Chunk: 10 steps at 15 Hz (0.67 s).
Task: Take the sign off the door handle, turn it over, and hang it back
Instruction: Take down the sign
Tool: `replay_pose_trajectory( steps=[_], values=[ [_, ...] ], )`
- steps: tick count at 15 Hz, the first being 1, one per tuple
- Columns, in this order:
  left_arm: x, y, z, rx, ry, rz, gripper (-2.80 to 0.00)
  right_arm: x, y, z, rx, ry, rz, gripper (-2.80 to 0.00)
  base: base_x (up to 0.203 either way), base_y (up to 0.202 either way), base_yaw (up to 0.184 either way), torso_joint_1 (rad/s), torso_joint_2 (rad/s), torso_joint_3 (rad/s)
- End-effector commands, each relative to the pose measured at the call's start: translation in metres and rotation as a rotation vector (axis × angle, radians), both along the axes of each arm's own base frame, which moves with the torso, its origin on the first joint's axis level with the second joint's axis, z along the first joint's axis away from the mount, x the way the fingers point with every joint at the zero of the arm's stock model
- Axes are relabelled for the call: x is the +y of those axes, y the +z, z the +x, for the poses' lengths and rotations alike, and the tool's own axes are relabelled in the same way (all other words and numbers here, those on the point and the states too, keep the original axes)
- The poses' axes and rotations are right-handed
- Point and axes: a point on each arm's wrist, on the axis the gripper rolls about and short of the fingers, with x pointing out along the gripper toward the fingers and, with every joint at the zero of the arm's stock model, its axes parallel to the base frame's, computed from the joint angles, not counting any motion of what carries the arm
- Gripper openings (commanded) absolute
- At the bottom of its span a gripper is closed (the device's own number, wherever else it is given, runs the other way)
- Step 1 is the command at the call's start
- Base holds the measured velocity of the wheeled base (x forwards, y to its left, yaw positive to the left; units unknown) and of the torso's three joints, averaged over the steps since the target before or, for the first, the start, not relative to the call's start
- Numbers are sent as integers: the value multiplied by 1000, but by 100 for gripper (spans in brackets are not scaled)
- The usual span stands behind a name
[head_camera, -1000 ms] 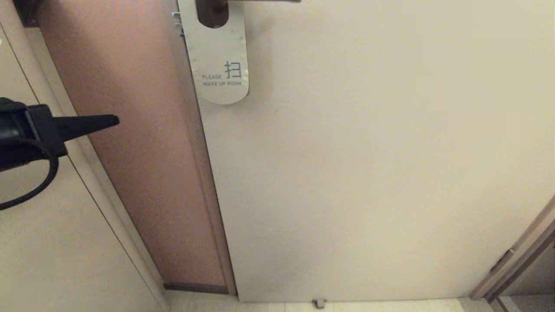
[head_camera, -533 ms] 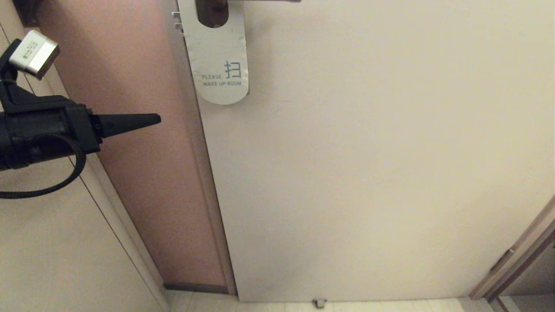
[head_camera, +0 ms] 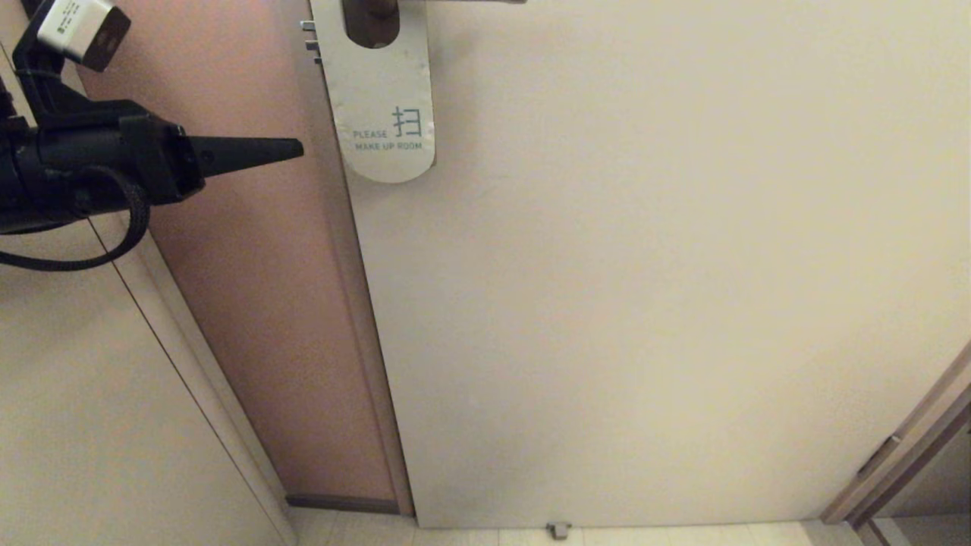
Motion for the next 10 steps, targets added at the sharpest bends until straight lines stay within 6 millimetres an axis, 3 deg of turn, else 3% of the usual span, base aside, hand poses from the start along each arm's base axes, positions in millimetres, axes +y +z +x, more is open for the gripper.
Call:
replay_pose_trajectory(
  steps=[1,7,10],
  values=[
    [0,7,14,-26,-35,-1,-280,0,0,0,0,1,-1,-280,0,0,0,0,0,0],
    [2,15,16,-51,-111,-1,-280,0,0,0,0,1,-1,-280,0,0,0,0,0,0],
    [15,15,16,-51,-106,1,-280,0,0,0,0,1,-1,-280,0,0,0,0,0,0]
  ],
)
